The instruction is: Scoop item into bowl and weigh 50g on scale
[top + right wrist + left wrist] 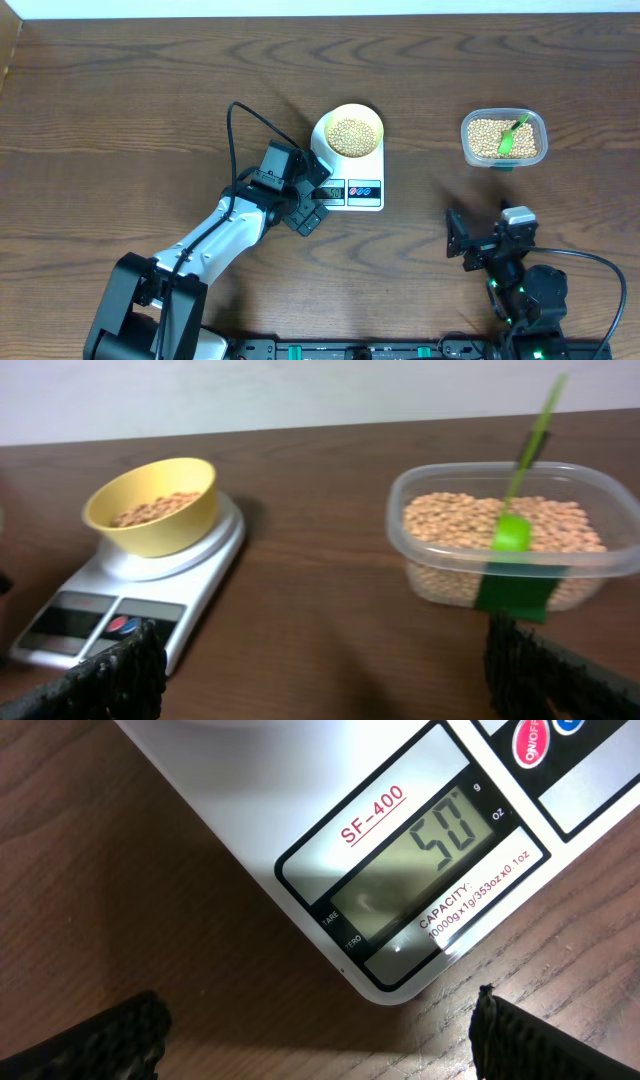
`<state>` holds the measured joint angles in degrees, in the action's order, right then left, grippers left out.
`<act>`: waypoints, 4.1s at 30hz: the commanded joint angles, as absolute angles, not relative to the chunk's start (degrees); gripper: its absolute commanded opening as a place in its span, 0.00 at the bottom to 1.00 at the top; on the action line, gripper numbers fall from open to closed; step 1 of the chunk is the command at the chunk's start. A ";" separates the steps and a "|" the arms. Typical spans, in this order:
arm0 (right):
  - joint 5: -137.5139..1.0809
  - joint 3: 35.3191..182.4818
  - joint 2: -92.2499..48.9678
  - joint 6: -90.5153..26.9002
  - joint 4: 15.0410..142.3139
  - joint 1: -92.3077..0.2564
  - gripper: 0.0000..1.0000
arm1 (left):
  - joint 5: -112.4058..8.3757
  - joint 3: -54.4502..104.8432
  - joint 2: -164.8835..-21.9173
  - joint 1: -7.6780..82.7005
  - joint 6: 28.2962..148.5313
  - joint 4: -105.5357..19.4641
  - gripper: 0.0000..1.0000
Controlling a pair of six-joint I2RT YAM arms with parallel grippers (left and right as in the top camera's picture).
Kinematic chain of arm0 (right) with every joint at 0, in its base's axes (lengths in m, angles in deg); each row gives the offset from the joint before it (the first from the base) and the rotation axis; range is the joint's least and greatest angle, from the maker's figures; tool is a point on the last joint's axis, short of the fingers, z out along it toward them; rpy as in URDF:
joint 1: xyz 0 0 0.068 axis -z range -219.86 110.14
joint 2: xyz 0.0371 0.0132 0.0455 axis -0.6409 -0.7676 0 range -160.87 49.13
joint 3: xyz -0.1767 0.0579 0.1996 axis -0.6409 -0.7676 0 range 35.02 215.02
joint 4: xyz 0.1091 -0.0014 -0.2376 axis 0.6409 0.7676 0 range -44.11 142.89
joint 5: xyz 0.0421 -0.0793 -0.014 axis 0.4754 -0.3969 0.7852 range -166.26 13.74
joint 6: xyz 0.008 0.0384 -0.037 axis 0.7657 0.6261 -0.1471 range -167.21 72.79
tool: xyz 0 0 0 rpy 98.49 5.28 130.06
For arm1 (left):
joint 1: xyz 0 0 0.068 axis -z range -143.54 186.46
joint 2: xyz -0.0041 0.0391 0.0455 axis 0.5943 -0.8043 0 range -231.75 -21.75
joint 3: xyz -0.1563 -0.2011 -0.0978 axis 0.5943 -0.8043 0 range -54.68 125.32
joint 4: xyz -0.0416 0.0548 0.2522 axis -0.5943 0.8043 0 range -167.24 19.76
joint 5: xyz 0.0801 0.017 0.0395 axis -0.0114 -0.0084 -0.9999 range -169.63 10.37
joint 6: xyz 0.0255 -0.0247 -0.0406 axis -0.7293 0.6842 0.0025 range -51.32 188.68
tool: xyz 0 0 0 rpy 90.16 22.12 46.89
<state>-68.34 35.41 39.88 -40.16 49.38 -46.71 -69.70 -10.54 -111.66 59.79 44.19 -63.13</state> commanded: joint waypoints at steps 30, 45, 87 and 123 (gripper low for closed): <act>-68.36 35.32 48.86 -39.52 49.53 -47.79 0.99 | -70.24 -10.58 -112.36 59.62 43.18 -63.02 0.98; -68.36 35.32 48.86 -39.52 49.53 -47.79 0.99 | -70.24 -10.58 -112.36 59.62 43.18 -63.02 0.98; -68.36 35.32 48.86 -39.52 49.53 -47.79 0.99 | -76.15 -10.58 -112.30 59.51 43.20 -59.11 0.98; -68.36 35.32 48.86 -39.52 49.53 -47.79 0.99 | -66.90 -16.13 -98.53 59.49 38.48 -65.87 0.98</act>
<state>-68.34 35.41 48.44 -40.14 49.31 -47.30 -67.27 -14.43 -101.06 59.77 39.57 -63.72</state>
